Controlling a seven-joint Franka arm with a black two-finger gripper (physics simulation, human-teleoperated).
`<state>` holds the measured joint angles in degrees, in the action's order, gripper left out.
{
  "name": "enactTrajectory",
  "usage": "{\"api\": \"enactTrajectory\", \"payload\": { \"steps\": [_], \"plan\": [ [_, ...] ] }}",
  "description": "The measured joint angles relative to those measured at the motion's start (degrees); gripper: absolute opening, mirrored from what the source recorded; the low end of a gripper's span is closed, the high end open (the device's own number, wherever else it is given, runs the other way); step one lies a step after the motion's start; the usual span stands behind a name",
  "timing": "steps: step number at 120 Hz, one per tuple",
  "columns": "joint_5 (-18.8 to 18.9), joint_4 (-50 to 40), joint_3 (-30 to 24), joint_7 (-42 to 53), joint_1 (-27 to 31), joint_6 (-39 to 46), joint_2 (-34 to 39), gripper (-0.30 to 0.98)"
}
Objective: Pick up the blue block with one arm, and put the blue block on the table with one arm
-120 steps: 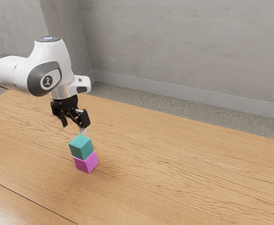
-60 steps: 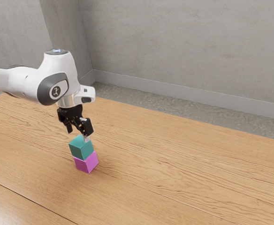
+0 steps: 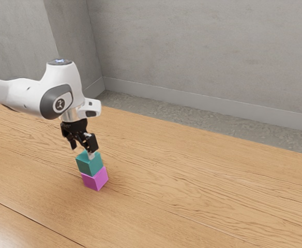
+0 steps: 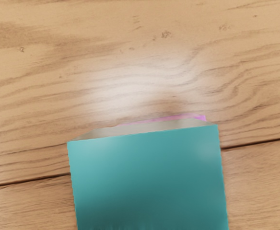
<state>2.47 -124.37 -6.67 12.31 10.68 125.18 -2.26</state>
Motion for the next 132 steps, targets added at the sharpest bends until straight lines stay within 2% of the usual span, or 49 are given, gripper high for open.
{"api": "enactTrajectory", "payload": {
  "steps": [102, 132],
  "plan": [
    [-0.1, 1.4, 0.3, 1.3, -0.7, 0.6, -5.8, 0.69],
    [-0.1, 1.5, 0.3, 1.4, -0.7, 0.6, -5.8, 0.49]
  ]
}}
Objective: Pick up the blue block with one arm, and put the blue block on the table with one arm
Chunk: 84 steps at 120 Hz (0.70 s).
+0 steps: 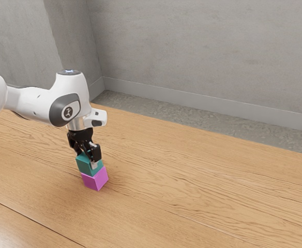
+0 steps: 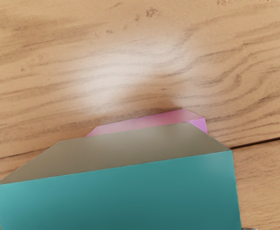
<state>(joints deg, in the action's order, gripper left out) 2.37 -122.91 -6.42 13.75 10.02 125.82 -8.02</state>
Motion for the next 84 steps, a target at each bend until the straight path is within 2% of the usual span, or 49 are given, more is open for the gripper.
{"api": "enactTrajectory", "payload": {
  "steps": [37, 54, 71, 84],
  "plan": [
    [0.1, 0.0, 0.0, 0.1, 0.0, 0.0, 0.3, 0.43],
    [0.3, 0.1, -0.3, 0.0, 0.0, -0.2, 2.9, 0.4],
    [0.5, 3.3, -3.8, -0.2, 0.1, -1.1, 3.9, 0.38],
    [0.6, 7.5, -5.1, -0.3, -3.0, -1.8, 0.8, 0.38]
  ]
}}
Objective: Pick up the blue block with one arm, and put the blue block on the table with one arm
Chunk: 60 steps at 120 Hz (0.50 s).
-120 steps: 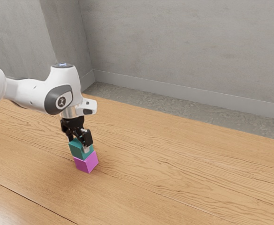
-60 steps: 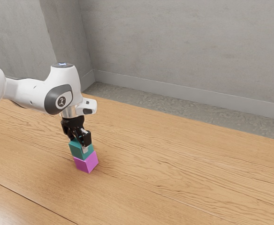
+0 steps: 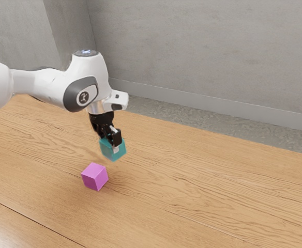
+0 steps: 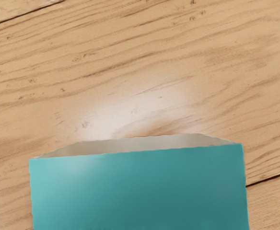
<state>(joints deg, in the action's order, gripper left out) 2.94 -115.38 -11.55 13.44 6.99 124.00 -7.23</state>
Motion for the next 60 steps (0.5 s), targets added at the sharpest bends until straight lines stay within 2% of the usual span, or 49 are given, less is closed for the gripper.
{"api": "enactTrajectory", "payload": {
  "steps": [23, 50, 60],
  "plan": [
    [0.1, 5.5, -0.1, -0.2, -4.1, -0.7, -7.5, 0.37],
    [0.1, 6.8, 0.0, -0.4, -4.9, -0.9, -10.3, 0.37],
    [0.0, 7.1, 0.0, -0.4, -4.9, -1.0, -10.7, 0.45]
  ]
}}
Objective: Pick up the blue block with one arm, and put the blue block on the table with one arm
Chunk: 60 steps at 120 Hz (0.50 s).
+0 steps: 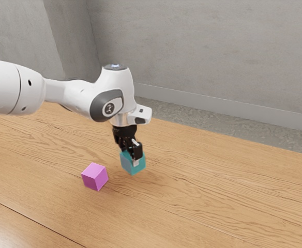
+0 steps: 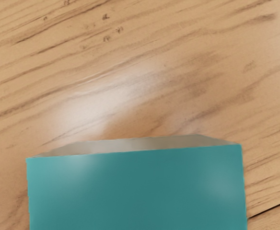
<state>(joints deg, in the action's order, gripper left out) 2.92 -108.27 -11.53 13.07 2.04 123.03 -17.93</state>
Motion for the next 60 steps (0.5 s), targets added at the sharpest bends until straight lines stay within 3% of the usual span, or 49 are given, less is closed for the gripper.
{"api": "enactTrajectory", "payload": {
  "steps": [25, 37, 60],
  "plan": [
    [-0.4, 0.0, -0.1, 0.2, 0.3, -0.5, 2.9, 0.6],
    [-0.4, 0.1, -0.4, 0.2, 0.5, -2.1, 7.1, 0.63],
    [-0.2, 0.1, -0.5, 0.5, 0.3, -4.2, 8.4, 0.66]
  ]
}}
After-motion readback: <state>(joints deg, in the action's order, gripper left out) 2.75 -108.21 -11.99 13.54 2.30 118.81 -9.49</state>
